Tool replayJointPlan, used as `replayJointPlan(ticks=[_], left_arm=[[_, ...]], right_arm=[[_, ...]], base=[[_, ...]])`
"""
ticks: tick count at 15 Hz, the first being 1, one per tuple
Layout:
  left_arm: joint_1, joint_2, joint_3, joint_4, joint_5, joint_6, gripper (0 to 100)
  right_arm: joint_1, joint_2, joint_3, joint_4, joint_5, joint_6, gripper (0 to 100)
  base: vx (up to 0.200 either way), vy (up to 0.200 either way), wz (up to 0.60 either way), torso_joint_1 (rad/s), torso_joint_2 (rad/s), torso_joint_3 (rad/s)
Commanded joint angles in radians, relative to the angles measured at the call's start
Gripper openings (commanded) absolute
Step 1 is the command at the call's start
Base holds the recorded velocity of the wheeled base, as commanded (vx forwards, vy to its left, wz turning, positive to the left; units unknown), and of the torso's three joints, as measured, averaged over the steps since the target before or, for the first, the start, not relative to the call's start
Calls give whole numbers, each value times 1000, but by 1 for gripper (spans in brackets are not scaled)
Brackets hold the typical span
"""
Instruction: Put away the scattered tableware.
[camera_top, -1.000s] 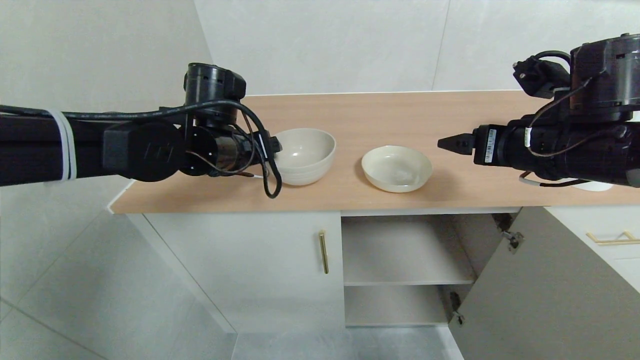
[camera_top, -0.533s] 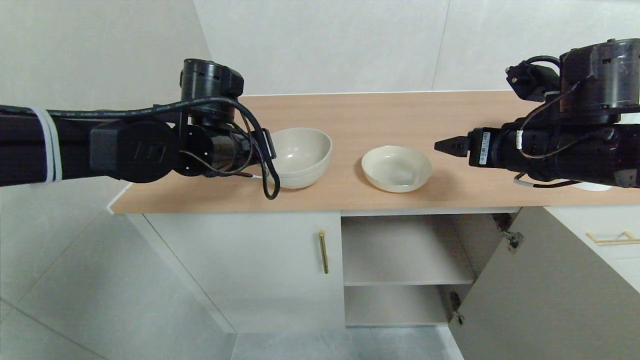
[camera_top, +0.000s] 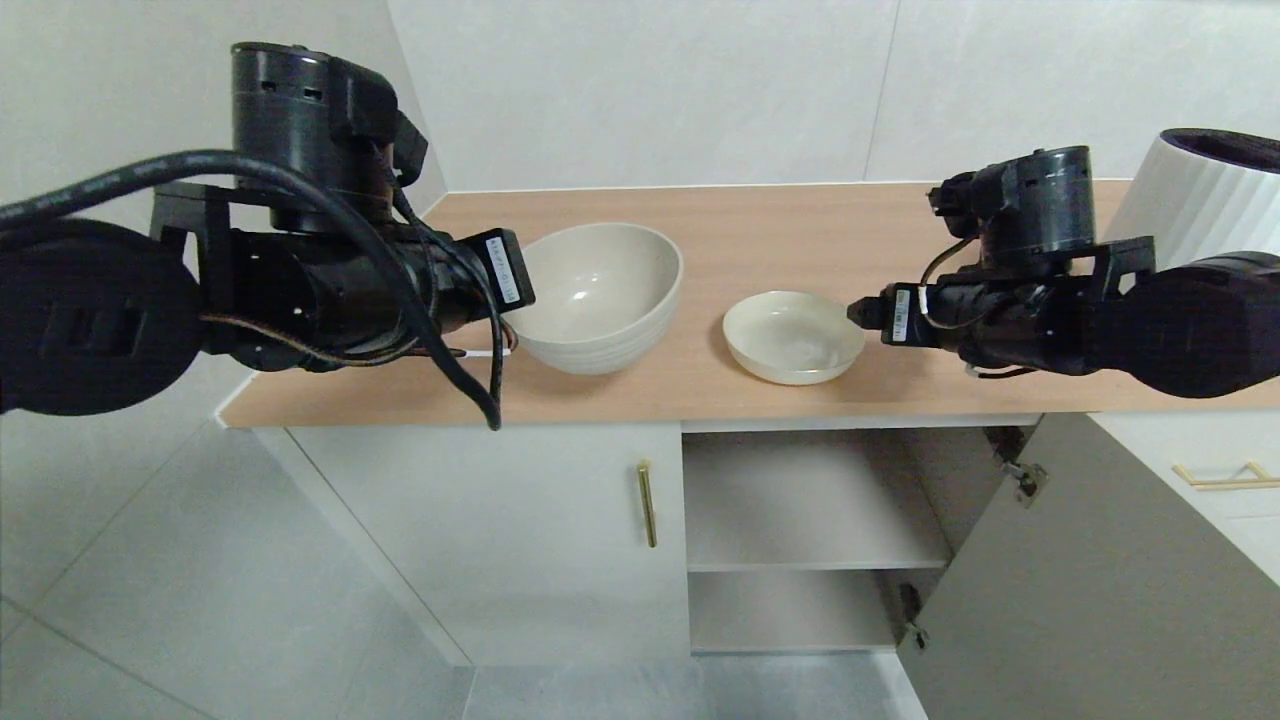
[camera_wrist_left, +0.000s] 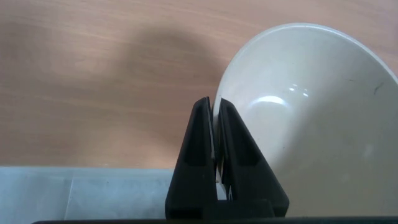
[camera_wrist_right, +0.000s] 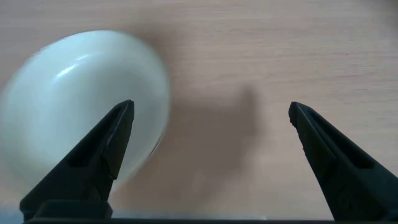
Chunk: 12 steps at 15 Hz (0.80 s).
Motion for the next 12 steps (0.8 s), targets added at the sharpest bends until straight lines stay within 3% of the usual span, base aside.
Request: replayJointPlan(ticks=[1,10,11,12], left_arm=[[-3,-22,9,-4,1,1,0],[-21,-14,17,-4,1,1,0],[-23,-14,17,-4,1,1,0],[-24,-16,19,-4,1,1,0]], right_arm=[[2,58,-17,-2,-1,5,100],[6,64,-11,-16,-1,18,100],[6,65,-12,-16,0,18,0],[6,65,-12,-17,2,21,0]], base=[[0,0,0,0,0,0],[0,0,0,0,0,0],[0,0,0,0,0,0],[0,0,0,0,0,0]])
